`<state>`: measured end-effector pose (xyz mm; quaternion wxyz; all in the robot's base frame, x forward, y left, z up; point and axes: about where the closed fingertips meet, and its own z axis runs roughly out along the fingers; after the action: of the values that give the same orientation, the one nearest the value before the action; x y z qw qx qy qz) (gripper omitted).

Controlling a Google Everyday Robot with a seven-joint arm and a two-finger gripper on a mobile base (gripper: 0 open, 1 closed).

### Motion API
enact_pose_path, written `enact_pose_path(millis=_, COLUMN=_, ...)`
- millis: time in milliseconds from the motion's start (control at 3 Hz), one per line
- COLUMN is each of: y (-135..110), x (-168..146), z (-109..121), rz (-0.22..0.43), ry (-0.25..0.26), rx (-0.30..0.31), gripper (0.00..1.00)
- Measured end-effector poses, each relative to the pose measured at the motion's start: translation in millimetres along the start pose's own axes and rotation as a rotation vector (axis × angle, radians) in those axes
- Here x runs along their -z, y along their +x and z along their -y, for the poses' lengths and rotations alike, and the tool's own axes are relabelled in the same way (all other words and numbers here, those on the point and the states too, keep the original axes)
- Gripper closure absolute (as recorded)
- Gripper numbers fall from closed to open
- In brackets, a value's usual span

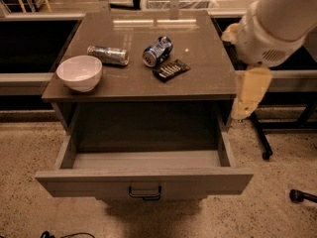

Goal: Place pepsi can into top drawer

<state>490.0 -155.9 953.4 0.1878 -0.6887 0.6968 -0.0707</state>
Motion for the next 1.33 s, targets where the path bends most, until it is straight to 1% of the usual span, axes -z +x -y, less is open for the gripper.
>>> enact_pose_path(millis=333, y=-10, x=-8, z=0, rz=0.008, ry=0.004, rx=0.145, gripper=0.0)
enact_pose_path(millis=667, y=-15, x=-9, z=1, rz=0.013, ry=-0.007, rx=0.167, gripper=0.0)
enact_pose_path(millis=1000, y=-24, x=-21, z=24, rz=-0.018, ry=-0.04, rx=0.293, gripper=0.0)
enact_pose_path(millis=1333, y=-44, x=-47, z=80, rz=-0.112, ry=-0.094, rx=0.565, gripper=0.0)
